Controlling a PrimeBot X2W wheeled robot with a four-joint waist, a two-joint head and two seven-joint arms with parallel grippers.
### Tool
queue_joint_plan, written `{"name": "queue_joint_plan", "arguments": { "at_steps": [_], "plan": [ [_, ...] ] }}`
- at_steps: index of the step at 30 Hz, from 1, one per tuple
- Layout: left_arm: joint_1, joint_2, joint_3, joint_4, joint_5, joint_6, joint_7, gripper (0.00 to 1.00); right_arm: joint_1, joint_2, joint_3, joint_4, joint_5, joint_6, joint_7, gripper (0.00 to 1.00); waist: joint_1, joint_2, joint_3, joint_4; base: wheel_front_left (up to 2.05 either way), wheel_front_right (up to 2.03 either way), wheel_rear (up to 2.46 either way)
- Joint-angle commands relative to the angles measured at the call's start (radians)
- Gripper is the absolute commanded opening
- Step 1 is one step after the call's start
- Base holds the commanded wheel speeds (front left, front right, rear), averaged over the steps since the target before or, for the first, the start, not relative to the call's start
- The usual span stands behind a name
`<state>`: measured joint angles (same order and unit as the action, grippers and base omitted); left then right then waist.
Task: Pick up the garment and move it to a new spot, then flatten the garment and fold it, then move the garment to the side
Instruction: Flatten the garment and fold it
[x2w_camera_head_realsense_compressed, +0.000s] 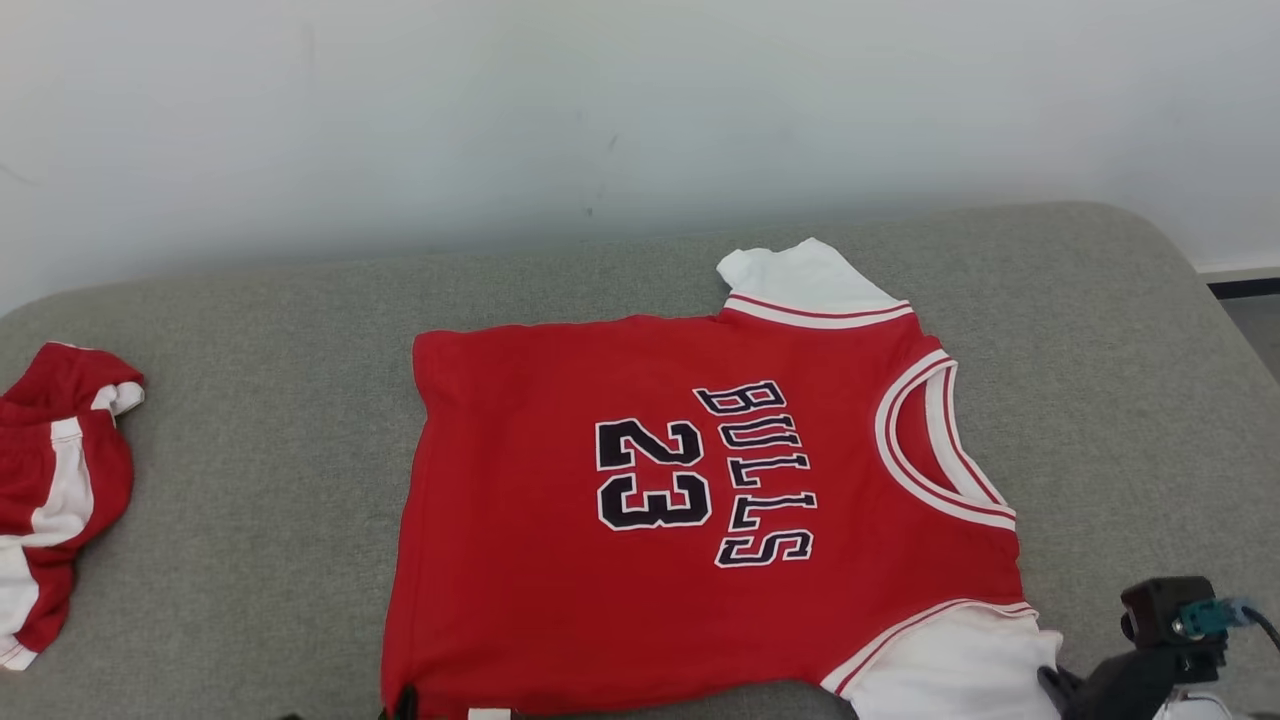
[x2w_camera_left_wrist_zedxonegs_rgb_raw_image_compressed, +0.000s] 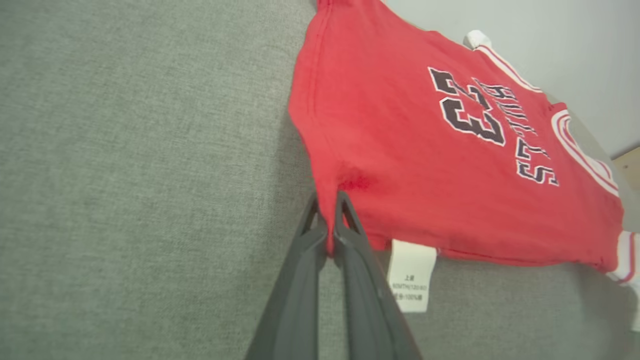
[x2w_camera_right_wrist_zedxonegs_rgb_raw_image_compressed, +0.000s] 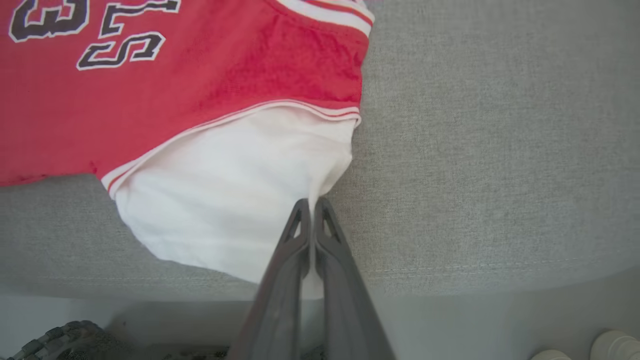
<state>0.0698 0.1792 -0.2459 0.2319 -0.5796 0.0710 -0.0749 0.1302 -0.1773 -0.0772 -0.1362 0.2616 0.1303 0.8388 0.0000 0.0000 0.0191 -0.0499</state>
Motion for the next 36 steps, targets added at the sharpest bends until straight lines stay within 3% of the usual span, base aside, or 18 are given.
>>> {"name": "queue_joint_plan", "arguments": {
  "at_steps": [1, 9, 18, 26, 36],
  "plan": [
    [-0.013, 0.000, 0.002, -0.019, -0.011, 0.005, 0.012, 0.00, -0.025, -0.012, 0.006, 0.001, 0.004, 0.001, -0.013, 0.00, 0.0000, 0.0000, 0.004, 0.004, 0.00, 0.00, 0.00],
    [-0.134, -0.005, -0.001, -0.083, -0.059, 0.040, 0.172, 0.00, -0.189, -0.071, 0.045, 0.050, 0.030, 0.001, -0.044, 0.00, 0.0000, 0.0000, 0.032, 0.026, 0.00, 0.00, 0.00],
    [-0.312, -0.025, -0.018, -0.047, -0.062, 0.106, 0.327, 0.00, -0.382, -0.123, 0.103, 0.178, 0.042, 0.001, -0.095, 0.00, 0.0000, 0.0000, 0.086, 0.049, 0.00, 0.00, 0.00],
    [-0.438, -0.039, -0.020, 0.053, -0.044, 0.154, 0.360, 0.00, -0.522, -0.155, 0.162, 0.317, 0.042, 0.001, -0.203, 0.00, 0.0000, 0.0000, 0.139, 0.054, 0.00, 0.00, 0.00],
    [-0.507, -0.043, -0.025, 0.138, -0.030, 0.158, 0.341, 0.00, -0.627, -0.174, 0.237, 0.433, 0.055, 0.001, -0.338, 0.00, 0.0000, 0.0000, 0.181, 0.061, 0.00, 0.00, 0.00]
  ]
}}
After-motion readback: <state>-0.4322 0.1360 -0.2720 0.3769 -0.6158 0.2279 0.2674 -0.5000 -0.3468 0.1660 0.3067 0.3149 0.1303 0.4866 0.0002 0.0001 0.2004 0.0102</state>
